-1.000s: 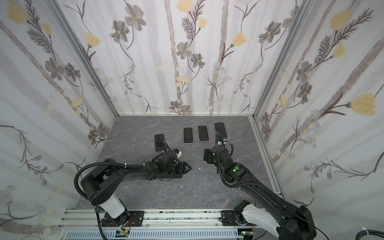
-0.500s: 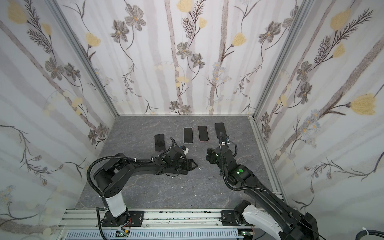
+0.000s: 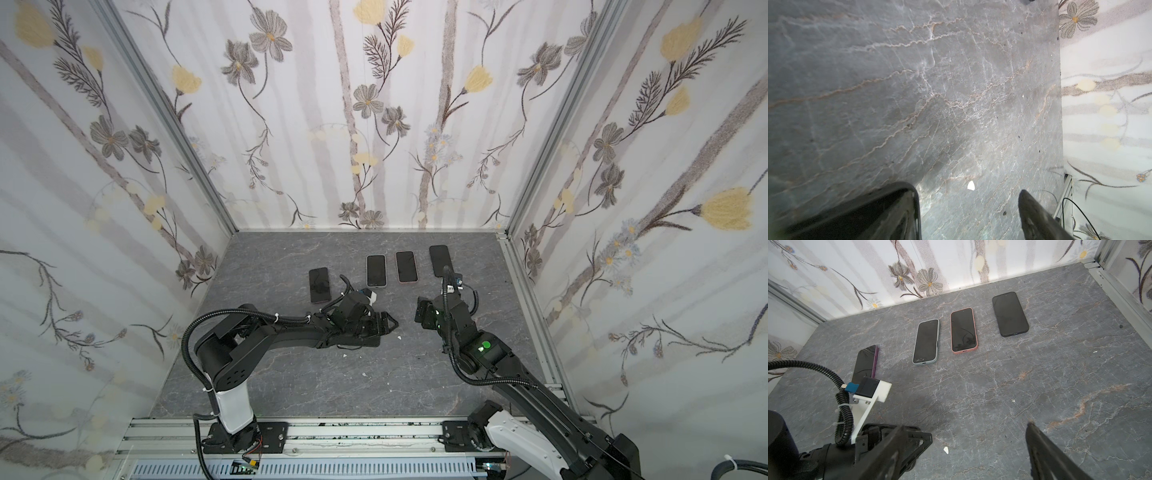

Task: Put the phone into the phone case

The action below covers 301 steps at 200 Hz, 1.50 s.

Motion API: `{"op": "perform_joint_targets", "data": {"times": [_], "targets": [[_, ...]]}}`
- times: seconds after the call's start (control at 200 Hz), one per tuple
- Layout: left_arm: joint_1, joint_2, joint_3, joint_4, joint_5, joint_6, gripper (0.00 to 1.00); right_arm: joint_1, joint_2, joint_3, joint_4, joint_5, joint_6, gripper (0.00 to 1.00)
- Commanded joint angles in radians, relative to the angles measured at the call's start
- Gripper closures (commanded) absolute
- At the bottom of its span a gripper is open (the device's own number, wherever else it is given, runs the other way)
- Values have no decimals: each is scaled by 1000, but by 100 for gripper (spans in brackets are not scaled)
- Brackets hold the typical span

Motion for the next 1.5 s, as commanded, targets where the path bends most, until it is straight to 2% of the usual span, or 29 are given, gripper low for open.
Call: {"op": "perform_joint_targets", "data": {"times": [0.0,0.639,0.809,0.954,1.074,1.224,1.374,1.499], "targets": [[0,9,16,16,-49,-35,18,1,-6,5,-10,23,-4,12],[1,-12,35,17,-105,-57,17,0,-2,8,-21,31,-4,12],[2,-72,40,-14,-105,-47,17,1,-15,14,-26,27,0,12],[17,-150,68,-104,-126,25,15,1,-16,21,-23,24,0,13],[80,-205,141,-256,-202,162,12,0,-3,21,-8,16,-4,13],[221,-222,242,-408,-293,321,10,0,28,15,15,-7,-6,13],[340,-130,388,-577,-394,435,7,2,62,14,41,-29,-20,13],[417,-36,492,-673,-426,448,4,0,79,21,45,-39,-30,13]]}}
